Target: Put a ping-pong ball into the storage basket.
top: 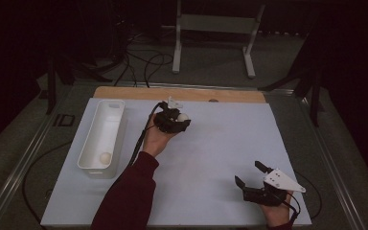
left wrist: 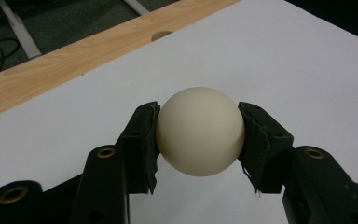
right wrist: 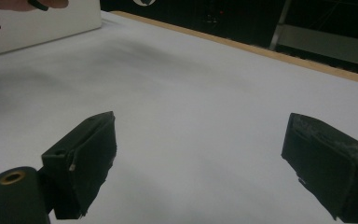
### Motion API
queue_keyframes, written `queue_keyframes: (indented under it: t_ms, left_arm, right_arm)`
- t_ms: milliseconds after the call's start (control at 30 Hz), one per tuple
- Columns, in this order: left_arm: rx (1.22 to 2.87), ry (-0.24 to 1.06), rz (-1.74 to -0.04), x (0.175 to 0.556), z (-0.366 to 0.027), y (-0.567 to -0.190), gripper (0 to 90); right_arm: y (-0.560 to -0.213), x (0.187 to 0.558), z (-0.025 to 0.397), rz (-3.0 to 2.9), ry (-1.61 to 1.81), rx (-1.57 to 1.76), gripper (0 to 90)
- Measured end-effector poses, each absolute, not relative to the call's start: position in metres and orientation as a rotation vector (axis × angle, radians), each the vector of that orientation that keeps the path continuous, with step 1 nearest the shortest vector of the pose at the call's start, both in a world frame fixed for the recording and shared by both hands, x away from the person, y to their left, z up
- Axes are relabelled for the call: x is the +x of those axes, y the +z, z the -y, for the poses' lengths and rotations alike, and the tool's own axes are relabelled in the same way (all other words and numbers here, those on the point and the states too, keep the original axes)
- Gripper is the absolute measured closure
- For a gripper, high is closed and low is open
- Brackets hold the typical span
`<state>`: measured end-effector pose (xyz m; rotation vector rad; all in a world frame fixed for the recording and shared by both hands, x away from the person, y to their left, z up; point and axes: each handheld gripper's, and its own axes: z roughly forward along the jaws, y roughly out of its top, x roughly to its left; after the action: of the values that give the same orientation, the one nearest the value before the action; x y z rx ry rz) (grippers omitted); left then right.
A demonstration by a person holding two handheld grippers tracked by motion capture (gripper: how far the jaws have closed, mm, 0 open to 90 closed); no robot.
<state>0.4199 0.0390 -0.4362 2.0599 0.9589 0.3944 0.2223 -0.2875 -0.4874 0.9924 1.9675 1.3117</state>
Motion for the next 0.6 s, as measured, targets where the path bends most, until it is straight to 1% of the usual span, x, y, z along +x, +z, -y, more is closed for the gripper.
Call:
queue_keyframes:
  t_ms: [600]
  left_arm:
    - [2.062,0.404,-0.958,0.4181,-0.0421,-0.4333,51.3]
  right_arm:
    - [-0.4885,0.223,0.2858,-1.985,1.297,0.991,9.7]
